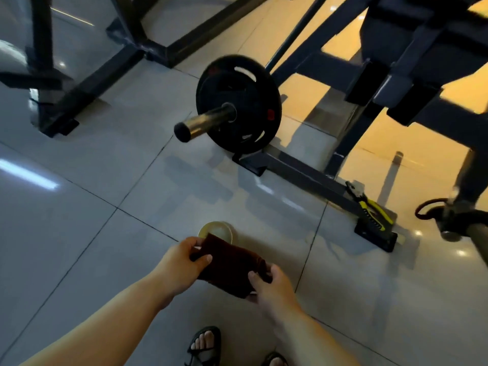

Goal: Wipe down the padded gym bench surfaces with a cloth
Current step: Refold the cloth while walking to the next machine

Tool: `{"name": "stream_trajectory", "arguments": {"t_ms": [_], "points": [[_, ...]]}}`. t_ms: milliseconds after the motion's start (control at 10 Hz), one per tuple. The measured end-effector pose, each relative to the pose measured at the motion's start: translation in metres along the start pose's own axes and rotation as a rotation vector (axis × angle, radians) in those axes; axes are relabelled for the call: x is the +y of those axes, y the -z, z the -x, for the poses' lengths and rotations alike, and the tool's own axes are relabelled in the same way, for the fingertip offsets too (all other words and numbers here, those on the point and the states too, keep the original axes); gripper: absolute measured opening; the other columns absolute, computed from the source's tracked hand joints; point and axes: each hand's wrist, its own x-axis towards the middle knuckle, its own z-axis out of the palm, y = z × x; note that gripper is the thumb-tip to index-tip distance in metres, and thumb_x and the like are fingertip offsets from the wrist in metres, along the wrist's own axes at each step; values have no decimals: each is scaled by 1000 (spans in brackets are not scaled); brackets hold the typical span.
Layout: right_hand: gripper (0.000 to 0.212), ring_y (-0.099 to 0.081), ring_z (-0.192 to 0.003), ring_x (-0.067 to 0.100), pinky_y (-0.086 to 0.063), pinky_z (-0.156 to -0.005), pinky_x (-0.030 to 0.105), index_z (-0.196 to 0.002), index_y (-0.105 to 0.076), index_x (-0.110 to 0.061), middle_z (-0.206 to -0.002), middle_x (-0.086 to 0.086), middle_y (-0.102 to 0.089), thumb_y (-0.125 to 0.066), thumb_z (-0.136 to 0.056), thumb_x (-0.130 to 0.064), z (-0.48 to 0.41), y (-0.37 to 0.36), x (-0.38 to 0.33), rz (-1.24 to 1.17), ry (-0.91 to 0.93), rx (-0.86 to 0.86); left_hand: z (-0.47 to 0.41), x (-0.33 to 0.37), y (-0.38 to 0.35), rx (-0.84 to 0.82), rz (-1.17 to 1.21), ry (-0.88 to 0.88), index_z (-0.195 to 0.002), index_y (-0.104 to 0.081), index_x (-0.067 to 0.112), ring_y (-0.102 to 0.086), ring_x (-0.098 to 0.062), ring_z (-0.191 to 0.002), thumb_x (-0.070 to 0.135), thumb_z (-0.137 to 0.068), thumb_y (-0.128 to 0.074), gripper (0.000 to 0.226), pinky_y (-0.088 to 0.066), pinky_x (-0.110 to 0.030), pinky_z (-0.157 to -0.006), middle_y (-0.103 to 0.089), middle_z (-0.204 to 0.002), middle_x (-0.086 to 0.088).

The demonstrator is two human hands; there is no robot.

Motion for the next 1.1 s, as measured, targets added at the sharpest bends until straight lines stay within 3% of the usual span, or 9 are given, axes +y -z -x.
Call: {"name": "stream_trajectory", "arguments": {"t_ms": [200,400,500,600,700,800,900,1000,1100], "points": [[22,-65,-101,20,-62,-79,32,-123,-55,-16,-118,7,-63,-56,-101,-11,-138,-27,65,0,74,36,-116,-71,-40,87,11,-48,-106,-42,38,-68,-32,-88,19,-95,-61,29,-58,-41,-69,-70,-98,-10],[24,-64,-105,26,-56,-94,49,-119,-57,-25,-116,6,-64,-62,-97,-18,-243,-55,110,52,95,180,-203,-119,-72,152,-84,-151,-101,-58,25,-51,-12,-72,15,-99,-56,11,-40,-17,-55,-59,-89,1],[31,-59,-105,25,-51,-96,38,-127,-48,-13,-115,9,-58,-56,-98,-8,-267,-65,119,91,22,290,-229,-134,-80,54,-235,-172,-120,-59,26,-57,-18,-94,18,-97,-59,24,-48,-26,-77,-58,-112,-2],[24,-60,-109,29,-49,-95,40,-122,-54,-10,-119,13,-62,-52,-98,-10,-279,-77,125,217,26,264,-241,-137,-91,-120,-473,-134,-145,-47,23,-41,-29,-136,23,-97,-59,49,-37,-36,-110,-35,-152,-10],[25,-61,-113,30,-49,-88,33,-123,-59,-7,-121,13,-63,-45,-102,-12,-283,-92,123,227,-14,127,-245,-131,-96,-150,-616,-133,-149,-42,25,-6,-33,-152,26,-101,-53,50,-14,-40,-121,-3,-165,-10],[21,-63,-104,25,-56,-91,39,-107,-64,-22,-115,12,-66,-49,-96,-12,-281,-100,117,60,37,145,-242,-125,-93,-156,-641,-143,-151,-40,21,-19,-31,-149,23,-101,-51,51,-21,-36,-119,-13,-164,-8],[36,-59,-100,22,-50,-82,29,-118,-60,-13,-117,10,-61,-46,-90,4,-253,-87,111,136,79,200,-229,-111,-82,-117,-563,-160,-139,-54,19,-49,-28,-128,15,-98,-49,42,-41,-35,-107,-47,-146,-10],[41,-56,-95,19,-48,-74,21,-124,-54,-6,-113,13,-59,-41,-90,13,-215,-76,100,166,33,183,-194,-94,-71,-102,-493,-161,-126,-63,19,-61,-21,-103,11,-97,-45,35,-49,-31,-90,-64,-119,-5],[40,-57,-102,15,-39,-88,7,-138,-45,-1,-119,8,-55,-45,-98,4,-163,-56,113,289,2,168,-153,-74,-53,-89,-476,-132,-128,-60,29,-63,-16,-101,22,-99,-44,34,-50,-30,-92,-64,-117,0]]}}
